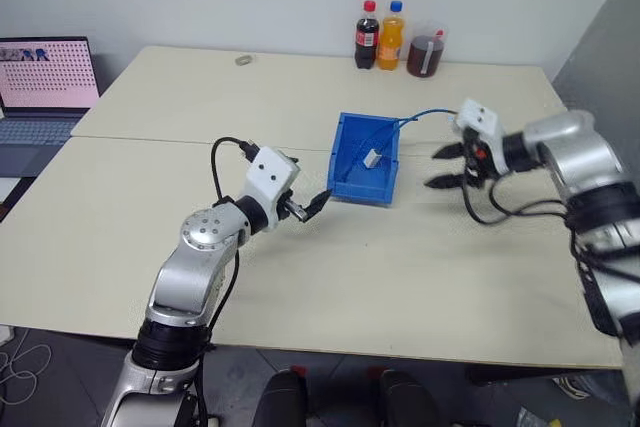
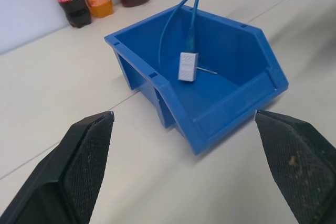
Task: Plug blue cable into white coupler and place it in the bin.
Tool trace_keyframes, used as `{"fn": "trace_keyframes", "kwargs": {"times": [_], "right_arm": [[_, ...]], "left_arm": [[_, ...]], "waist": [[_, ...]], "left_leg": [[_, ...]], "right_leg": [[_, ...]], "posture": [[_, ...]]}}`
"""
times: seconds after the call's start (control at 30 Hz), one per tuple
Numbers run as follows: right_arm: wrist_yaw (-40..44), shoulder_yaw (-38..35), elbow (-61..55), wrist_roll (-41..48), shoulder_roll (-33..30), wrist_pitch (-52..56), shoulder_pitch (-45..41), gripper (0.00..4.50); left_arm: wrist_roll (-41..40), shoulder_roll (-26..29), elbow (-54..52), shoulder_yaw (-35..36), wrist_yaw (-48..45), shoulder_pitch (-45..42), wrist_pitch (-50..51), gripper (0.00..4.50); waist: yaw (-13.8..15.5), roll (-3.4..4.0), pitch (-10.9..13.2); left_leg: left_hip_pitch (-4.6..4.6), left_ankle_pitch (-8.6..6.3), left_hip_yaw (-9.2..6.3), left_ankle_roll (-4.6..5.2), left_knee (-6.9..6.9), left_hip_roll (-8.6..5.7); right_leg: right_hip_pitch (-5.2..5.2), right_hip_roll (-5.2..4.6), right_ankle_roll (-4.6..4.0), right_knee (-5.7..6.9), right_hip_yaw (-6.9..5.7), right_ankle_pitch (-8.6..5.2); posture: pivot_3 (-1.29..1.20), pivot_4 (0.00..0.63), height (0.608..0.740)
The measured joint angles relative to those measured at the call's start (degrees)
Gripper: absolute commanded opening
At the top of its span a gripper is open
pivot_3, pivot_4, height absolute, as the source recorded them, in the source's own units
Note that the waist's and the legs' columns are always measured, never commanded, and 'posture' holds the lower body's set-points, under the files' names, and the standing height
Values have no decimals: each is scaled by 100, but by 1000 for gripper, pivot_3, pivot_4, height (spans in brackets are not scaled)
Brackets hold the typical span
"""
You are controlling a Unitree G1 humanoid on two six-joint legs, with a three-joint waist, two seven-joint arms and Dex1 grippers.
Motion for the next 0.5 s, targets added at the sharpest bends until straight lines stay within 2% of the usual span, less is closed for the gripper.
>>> {"fn": "trace_keyframes", "kwargs": {"times": [0.1, 0.13, 0.2, 0.3, 0.33, 0.4, 0.43, 0.5], "right_arm": [[-380, -715, -1199, 402, -118, 464, 921, 4461], [-685, -1193, -1769, 650, -61, 760, 1266, 4461], [-1033, -1693, -2399, 922, 12, 1154, 1609, 4461], [-1987, -2668, -3942, 1415, 490, 2010, 2588, 4461], [-2338, -2831, -4480, 1501, 774, 2187, 3081, 4461], [-2568, -2830, -4758, 1520, 1010, 2297, 3444, 4461], [-2945, -2702, -5038, 1516, 1290, 2431, 3938, 4461], [-3073, -2660, -5069, 1519, 1326, 2487, 4005, 4461]], "left_arm": [[-261, 48, -2, 244, -72, 109, 19, 4500], [-259, 66, 13, 300, -2, 127, 1, 4500], [-238, 89, 41, 368, 118, 125, 0, 4500], [-303, 112, 142, 655, 335, 110, 49, 4500], [-398, 119, 154, 772, 342, 128, 113, 4500], [-483, 138, 155, 846, 329, 154, 150, 4500], [-631, 172, 149, 912, 242, 192, 254, 4500], [-678, 182, 149, 918, 224, 199, 275, 4500]], "waist": [[-48, 5, 3], [-59, 4, 3], [-55, 4, 3], [-22, -3, -2], [-11, -5, -3], [-9, -5, -3], [-12, -4, -3], [-13, 1, 4]], "left_leg": [[2, 0, 0, 0, 3, 3], [5, 1, -8, 0, 5, 4], [6, 1, -17, -1, 6, 4], [7, 1, -32, -1, 7, 4], [6, 1, -32, -1, 6, 2], [6, 1, -32, -2, 9, 2], [5, 1, -28, -2, 10, -3], [4, 1, -18, -2, 11, -6]], "right_leg": [[1, 2, 1, 5, 4, 0], [4, 4, 1, 9, 0, 0], [8, 8, 2, 11, -5, 0], [18, 8, 4, 8, -20, -1], [18, 7, 5, 7, -20, -1], [18, 7, 6, 7, -20, -2], [16, 3, 6, 10, -15, -1], [11, 2, 18, 8, -4, 4]], "posture": [[0, 150, 740], [0, 150, 740], [0, 150, 740], [0, 150, 740], [0, 150, 740], [0, 150, 740], [0, 150, 740], [0, 150, 740]]}}
